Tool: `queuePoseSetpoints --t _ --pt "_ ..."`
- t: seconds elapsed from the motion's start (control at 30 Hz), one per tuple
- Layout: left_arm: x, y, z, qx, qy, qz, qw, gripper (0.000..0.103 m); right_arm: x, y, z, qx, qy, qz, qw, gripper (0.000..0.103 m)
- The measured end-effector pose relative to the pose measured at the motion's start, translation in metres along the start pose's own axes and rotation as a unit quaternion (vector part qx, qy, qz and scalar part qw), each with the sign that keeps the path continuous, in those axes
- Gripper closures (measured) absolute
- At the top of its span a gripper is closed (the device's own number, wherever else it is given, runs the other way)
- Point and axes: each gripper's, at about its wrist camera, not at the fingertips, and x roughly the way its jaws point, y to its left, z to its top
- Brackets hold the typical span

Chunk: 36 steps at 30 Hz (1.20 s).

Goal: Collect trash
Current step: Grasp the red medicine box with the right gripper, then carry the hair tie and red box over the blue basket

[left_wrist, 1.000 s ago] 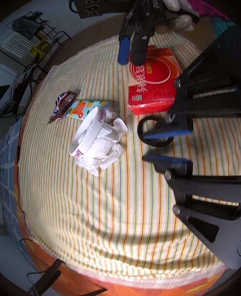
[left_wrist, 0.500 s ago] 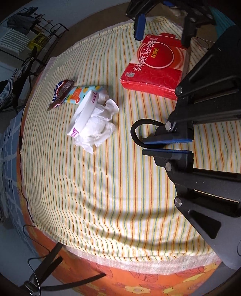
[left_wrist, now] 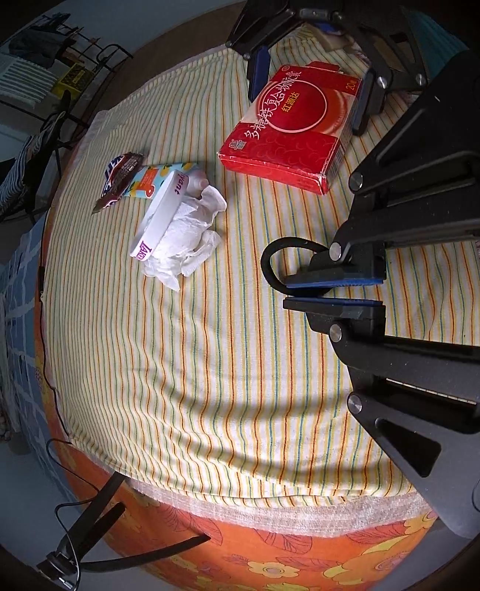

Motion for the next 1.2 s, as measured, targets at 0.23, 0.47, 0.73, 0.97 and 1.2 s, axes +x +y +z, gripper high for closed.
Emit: queuePoseSetpoints --t 0.23,0.47,0.73,0.97,1.2 --pt "-0.009 0.0 0.001 0.001 -0.006 0.004 1.0 0.101 0.005 -0.001 0.004 0.032 0.008 -0.005 0.999 0.013" --pt "-0.033 0.006 -0.012 0.007 -0.019 0.006 0.9998 0.101 -0.018 -0.002 -0.002 0.065 -0.019 -0.01 0.998 0.013" --pt "-0.07 -0.011 -0.046 0.036 -0.034 -0.002 0.9988 0.101 -0.069 0.013 -0.017 0.092 -0.062 0.015 0.994 0.013" --pt "-0.088 -0.023 -0.089 0.051 -0.035 -0.006 0.9981 0.1 -0.096 0.046 -0.036 0.083 -0.074 0.033 0.993 0.013" --pt "-0.098 -0.024 -0.143 0.045 -0.026 -0.014 0.9986 0.1 -0.101 0.087 -0.06 0.076 -0.066 0.065 0.993 0.013"
